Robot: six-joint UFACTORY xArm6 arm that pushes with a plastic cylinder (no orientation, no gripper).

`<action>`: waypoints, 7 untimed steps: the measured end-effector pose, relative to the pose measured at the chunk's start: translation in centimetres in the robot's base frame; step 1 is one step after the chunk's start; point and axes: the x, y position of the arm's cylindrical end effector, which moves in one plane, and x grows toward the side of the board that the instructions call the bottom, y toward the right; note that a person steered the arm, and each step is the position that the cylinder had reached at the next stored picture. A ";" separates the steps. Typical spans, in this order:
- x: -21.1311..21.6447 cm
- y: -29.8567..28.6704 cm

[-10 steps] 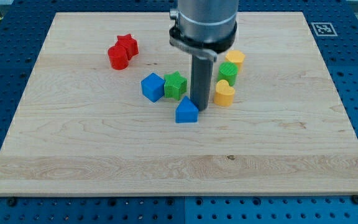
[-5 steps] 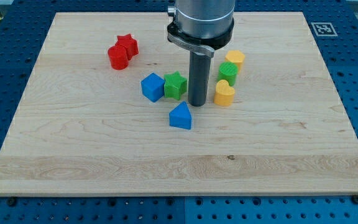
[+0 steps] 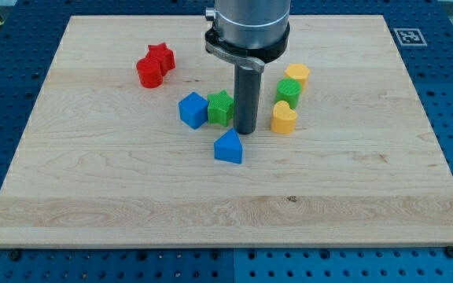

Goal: Move the green star top diagonally to the blue cube

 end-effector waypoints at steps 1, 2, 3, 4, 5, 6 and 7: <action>0.0 -0.4; 0.0 -1.2; 0.0 -1.6; 0.0 -2.8; -0.1 -3.9; -1.5 -3.9; -3.7 -3.9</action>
